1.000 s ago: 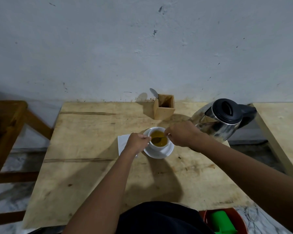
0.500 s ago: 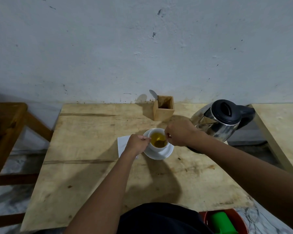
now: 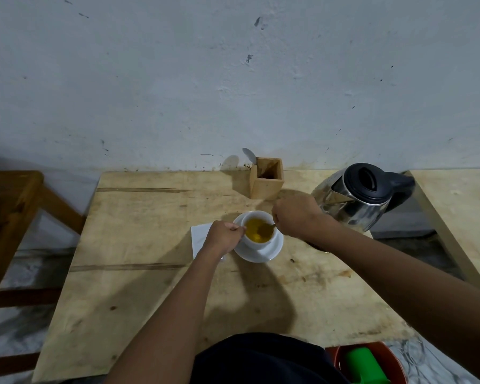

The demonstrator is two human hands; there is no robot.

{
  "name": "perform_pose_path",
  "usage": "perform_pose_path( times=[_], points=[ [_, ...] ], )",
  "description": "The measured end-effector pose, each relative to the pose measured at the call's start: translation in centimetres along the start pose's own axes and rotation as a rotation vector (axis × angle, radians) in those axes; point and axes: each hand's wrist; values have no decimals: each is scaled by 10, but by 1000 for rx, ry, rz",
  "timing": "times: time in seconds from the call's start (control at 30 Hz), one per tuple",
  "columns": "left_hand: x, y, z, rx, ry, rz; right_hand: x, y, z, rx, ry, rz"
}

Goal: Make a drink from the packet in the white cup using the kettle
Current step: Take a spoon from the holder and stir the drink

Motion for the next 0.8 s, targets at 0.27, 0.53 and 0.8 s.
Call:
perform_pose_path(
  times=[0.27, 0.53, 0.8],
  points=[
    [0, 0, 1, -2, 7, -1, -12, -2, 3, 2, -93, -22],
    [0, -1, 1, 4, 10, 3, -4, -1, -2, -1, 26, 22],
    [0, -3, 2, -1, -40, 0, -13, 0, -10, -67, -117, -67]
  ],
)
Point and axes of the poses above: each hand's wrist, its own y-axis away from the middle knuckle, its own z-axis out of the palm, x = y × z, and after that the axes turned 14 degrees about x, right-handed
